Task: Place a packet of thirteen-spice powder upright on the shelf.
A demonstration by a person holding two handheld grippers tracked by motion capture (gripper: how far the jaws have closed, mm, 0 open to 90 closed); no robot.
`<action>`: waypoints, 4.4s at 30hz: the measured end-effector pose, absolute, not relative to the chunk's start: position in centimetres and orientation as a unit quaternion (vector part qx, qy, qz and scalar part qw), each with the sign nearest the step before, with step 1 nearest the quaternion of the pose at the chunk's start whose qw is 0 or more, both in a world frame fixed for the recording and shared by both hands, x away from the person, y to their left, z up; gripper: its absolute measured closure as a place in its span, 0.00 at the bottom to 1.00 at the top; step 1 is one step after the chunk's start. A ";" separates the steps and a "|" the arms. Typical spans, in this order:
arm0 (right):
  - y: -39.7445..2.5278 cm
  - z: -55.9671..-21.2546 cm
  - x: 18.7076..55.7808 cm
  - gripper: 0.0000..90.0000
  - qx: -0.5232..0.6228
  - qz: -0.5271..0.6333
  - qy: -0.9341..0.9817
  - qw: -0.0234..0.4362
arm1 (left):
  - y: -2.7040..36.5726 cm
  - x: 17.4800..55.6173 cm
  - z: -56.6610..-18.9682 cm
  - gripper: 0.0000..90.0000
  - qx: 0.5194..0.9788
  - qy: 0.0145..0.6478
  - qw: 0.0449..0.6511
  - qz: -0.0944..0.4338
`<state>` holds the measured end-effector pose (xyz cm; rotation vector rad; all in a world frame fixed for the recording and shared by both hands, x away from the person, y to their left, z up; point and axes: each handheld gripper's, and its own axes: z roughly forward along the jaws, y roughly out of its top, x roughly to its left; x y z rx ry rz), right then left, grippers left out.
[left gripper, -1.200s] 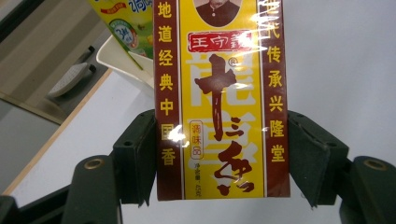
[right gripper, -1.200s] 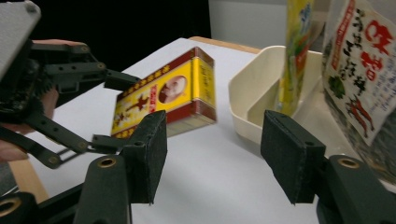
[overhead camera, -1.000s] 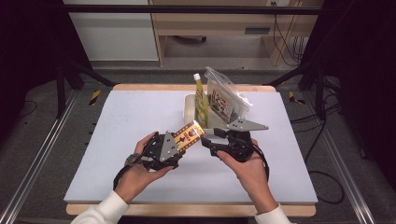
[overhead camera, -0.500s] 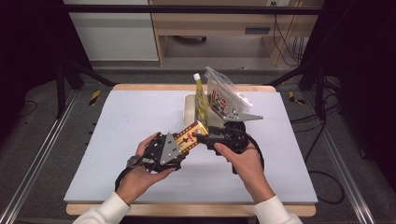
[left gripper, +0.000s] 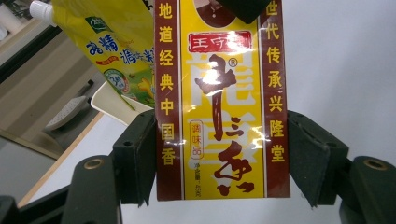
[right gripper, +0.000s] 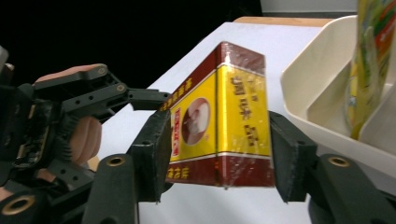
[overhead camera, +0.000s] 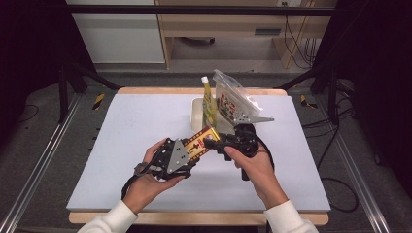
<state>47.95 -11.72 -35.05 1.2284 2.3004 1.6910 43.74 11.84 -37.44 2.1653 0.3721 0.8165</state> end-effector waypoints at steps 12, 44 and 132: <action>-11.4 -34.7 47.5 0.75 0.396 0.549 0.736 0.015 | 11.8 45.1 -38.5 0.35 0.862 0.152 0.372 0.309; -5.9 -32.7 48.0 0.75 0.464 0.487 0.697 0.249 | 25.5 43.4 -43.8 0.13 0.818 0.353 0.366 0.271; -1.3 -38.0 56.3 0.75 0.539 0.438 0.649 0.310 | 25.2 43.4 -44.3 0.14 0.830 0.349 0.365 0.236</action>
